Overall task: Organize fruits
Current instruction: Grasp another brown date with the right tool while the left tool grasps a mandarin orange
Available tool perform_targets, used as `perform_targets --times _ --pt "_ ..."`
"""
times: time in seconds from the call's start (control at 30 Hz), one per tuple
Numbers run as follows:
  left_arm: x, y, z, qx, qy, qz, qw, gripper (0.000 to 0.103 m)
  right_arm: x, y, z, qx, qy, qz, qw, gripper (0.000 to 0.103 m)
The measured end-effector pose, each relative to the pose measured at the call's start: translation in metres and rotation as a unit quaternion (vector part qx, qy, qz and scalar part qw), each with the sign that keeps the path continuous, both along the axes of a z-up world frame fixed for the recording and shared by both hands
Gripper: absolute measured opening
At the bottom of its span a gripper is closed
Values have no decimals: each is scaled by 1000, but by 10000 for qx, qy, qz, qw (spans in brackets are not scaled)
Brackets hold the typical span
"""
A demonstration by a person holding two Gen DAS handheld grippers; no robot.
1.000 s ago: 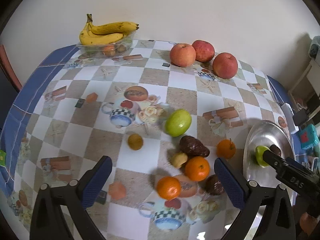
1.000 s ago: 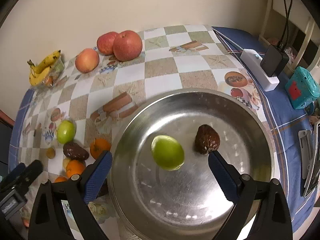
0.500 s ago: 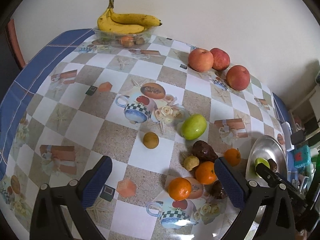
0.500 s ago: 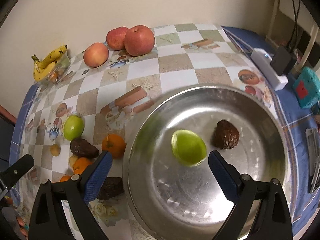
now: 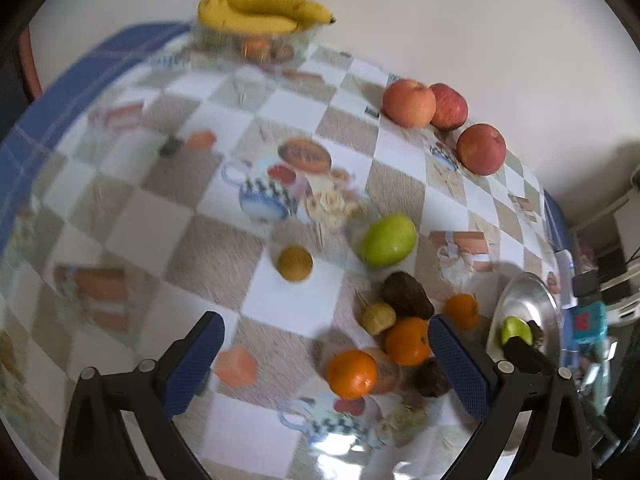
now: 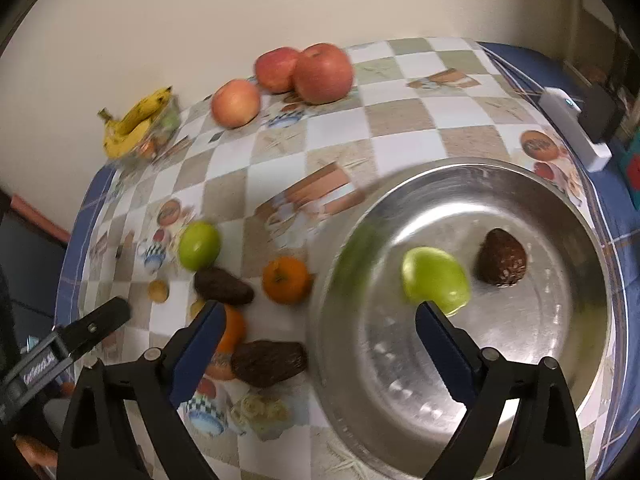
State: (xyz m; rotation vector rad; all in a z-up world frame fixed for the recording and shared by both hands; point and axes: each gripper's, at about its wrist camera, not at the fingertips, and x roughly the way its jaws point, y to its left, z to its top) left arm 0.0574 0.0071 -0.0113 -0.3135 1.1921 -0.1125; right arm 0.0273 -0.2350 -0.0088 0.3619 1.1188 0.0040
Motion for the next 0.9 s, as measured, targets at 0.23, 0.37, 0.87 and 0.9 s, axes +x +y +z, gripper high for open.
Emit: perform_targets --times 0.23,0.37,0.87,0.9 --pt "-1 -7 -12 -35 295 -84 9995 87 -4 30 -2 109 206 538 9983 60" --pt "0 -7 -22 -230 496 -104 9984 82 -4 46 -7 -12 319 812 9962 56" --pt "-2 -18 -48 -482 1030 -267 9932 43 0 62 -32 -382 713 1081 9908 55" --pt "-3 -19 -49 -550 1036 -283 9927 41 0 62 -31 -388 709 1085 9908 55"
